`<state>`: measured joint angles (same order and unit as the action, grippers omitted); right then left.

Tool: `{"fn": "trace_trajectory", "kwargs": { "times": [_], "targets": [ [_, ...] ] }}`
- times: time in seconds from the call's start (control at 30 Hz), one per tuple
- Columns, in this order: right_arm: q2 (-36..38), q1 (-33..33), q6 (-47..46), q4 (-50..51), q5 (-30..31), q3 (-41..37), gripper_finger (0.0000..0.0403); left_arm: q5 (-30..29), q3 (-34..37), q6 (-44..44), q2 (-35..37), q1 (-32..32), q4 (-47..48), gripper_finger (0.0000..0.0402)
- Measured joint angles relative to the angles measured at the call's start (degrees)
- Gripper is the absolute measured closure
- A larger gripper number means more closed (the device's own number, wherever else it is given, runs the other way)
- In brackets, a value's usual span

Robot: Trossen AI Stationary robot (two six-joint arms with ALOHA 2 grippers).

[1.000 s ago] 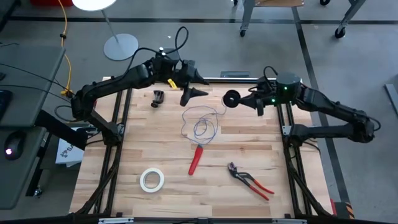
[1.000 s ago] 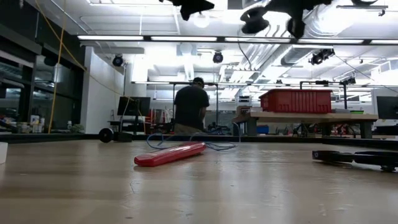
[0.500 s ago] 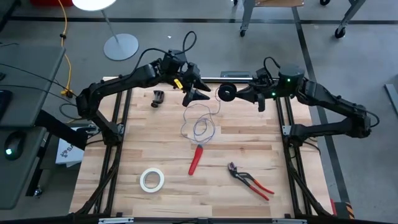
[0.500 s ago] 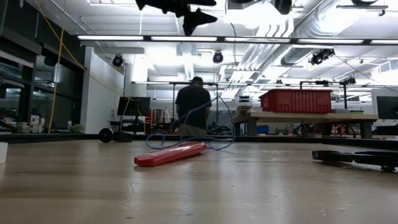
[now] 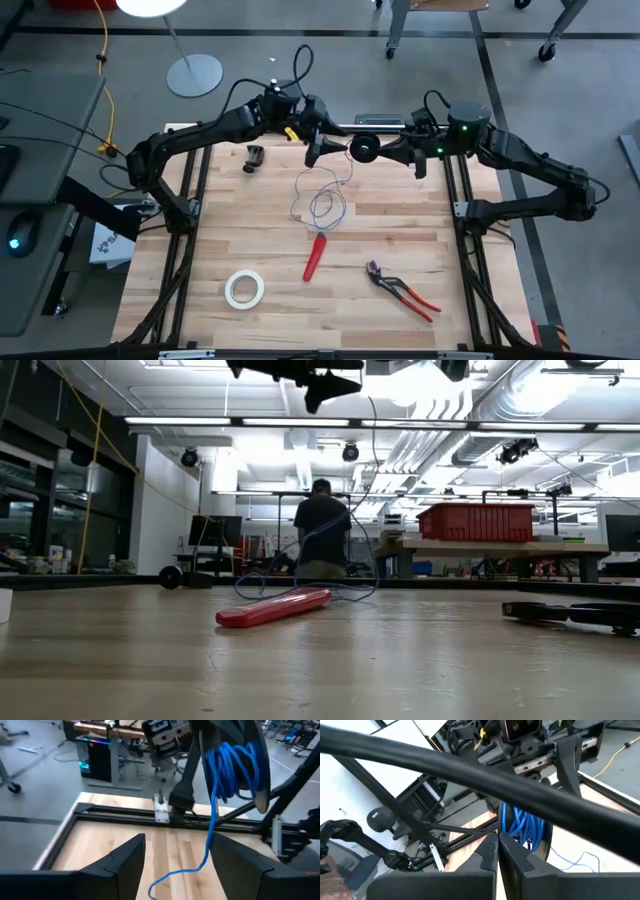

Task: Coil cords
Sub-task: Uncoil the blue wire cable from the black spool

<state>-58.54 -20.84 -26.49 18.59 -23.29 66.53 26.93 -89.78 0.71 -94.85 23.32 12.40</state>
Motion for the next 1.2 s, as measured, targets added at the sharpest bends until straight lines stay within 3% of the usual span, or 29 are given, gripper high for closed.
{"fn": "trace_trajectory", "kwargs": {
  "times": [0.3, 0.6, 1.2],
  "targets": [
    [0.00, 0.00, 1.04, -0.61, -0.74, -0.01, 0.0403, 3.84, 0.00, 0.45, -0.14, -0.53, -0.60, 0.0188],
    [0.00, 0.00, -1.53, -3.67, -1.89, -0.01, 0.0403, 4.28, 0.00, -3.57, -0.54, -0.01, -1.38, 0.0188],
    [0.00, 0.00, -0.50, -8.98, -3.58, -0.01, 0.0403, 4.38, 0.00, -1.05, -0.54, -0.89, -2.58, 0.0188]
  ]
}}
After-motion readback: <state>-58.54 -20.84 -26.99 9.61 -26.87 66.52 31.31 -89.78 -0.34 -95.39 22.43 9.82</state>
